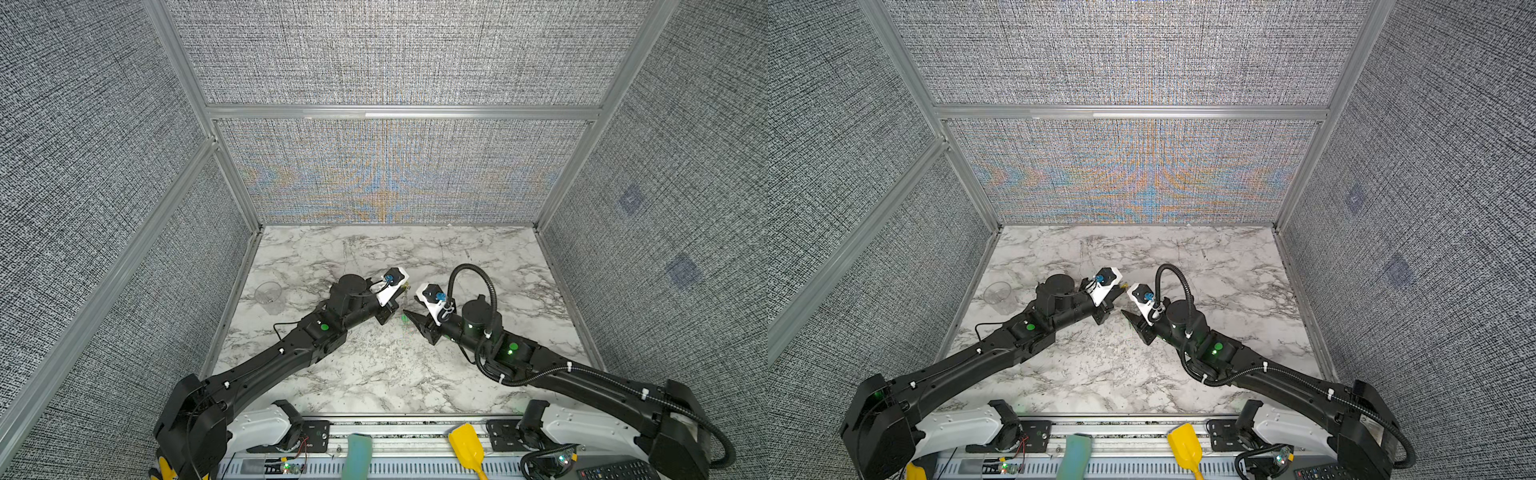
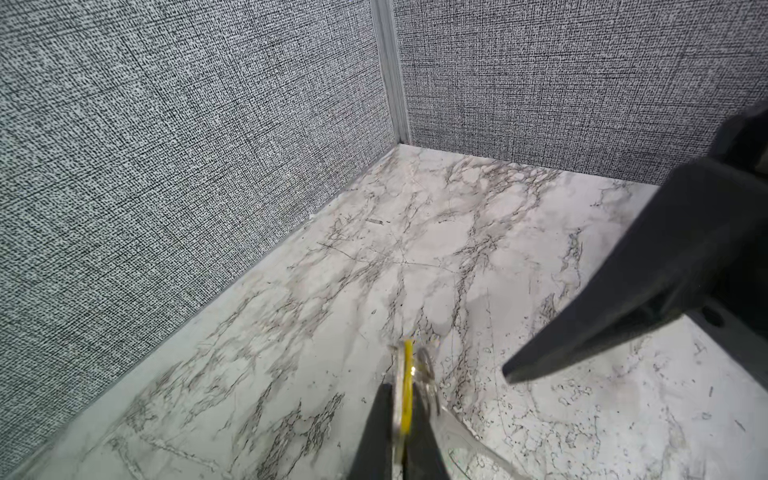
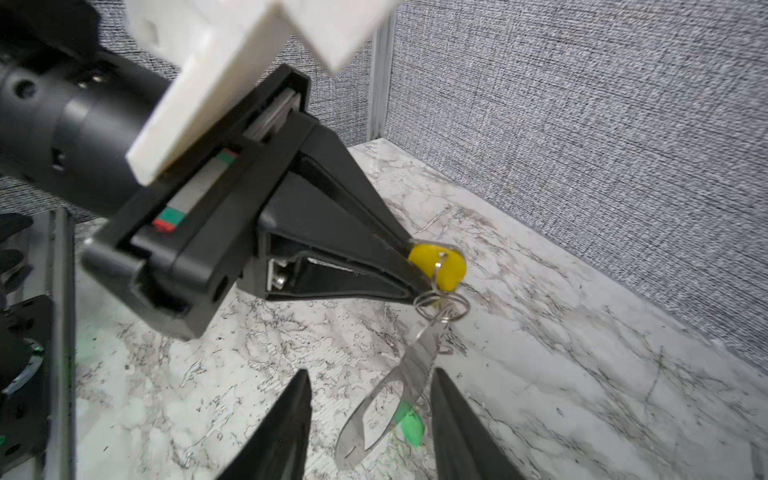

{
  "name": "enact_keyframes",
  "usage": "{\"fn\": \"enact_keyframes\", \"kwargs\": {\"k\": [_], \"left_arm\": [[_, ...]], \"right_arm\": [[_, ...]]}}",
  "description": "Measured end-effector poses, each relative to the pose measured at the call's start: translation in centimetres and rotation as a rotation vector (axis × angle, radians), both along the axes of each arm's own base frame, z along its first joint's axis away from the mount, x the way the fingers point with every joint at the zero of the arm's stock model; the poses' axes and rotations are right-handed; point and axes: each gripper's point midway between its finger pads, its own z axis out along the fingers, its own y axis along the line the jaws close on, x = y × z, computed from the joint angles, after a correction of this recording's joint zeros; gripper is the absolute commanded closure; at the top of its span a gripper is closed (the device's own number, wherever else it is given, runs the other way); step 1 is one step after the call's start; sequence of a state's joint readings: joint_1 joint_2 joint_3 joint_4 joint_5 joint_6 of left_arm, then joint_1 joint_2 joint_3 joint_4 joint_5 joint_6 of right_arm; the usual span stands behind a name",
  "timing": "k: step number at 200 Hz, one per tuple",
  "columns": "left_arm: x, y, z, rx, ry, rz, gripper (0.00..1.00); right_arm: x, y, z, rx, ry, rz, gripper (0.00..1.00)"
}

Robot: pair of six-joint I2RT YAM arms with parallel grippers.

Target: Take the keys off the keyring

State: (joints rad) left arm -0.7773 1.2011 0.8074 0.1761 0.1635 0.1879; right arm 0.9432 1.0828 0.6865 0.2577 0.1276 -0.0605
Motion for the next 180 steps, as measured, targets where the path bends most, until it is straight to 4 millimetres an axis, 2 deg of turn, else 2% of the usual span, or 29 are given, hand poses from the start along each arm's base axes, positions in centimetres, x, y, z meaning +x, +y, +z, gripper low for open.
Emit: {"fn": "enact_keyframes", "kwargs": {"k": [57, 92, 129, 162, 180], "left_arm": [[0.3, -0.9, 0.7, -0.016, 0.054, 0.026, 1.00], [0.0, -1.1, 0.6, -0.023, 0.102, 0.032, 1.00], [0.0, -1.2, 1.3, -0.046, 0.121, 0.039, 1.00], [-0.2, -1.0, 1.3, -0.031, 0.138, 0.040, 1.00], [-0.3, -1.0, 1.3, -0.014, 0.137, 0.035, 1.00]], "right_arm": [[2.1, -1.8, -1.0, -0.018, 0.017, -0.180, 0.52], [2.3, -2.0, -1.0, -0.009, 0.024, -0.202, 0.54], [2.9, -2.8, -0.5, -0.022, 0.020, -0.240, 0.58], [3.4, -4.0, -1.2, -0.048, 0.022, -0.252, 0.64], [3.0, -3.7, -2.0, -0.062, 0.023, -0.200, 0.66]]}}
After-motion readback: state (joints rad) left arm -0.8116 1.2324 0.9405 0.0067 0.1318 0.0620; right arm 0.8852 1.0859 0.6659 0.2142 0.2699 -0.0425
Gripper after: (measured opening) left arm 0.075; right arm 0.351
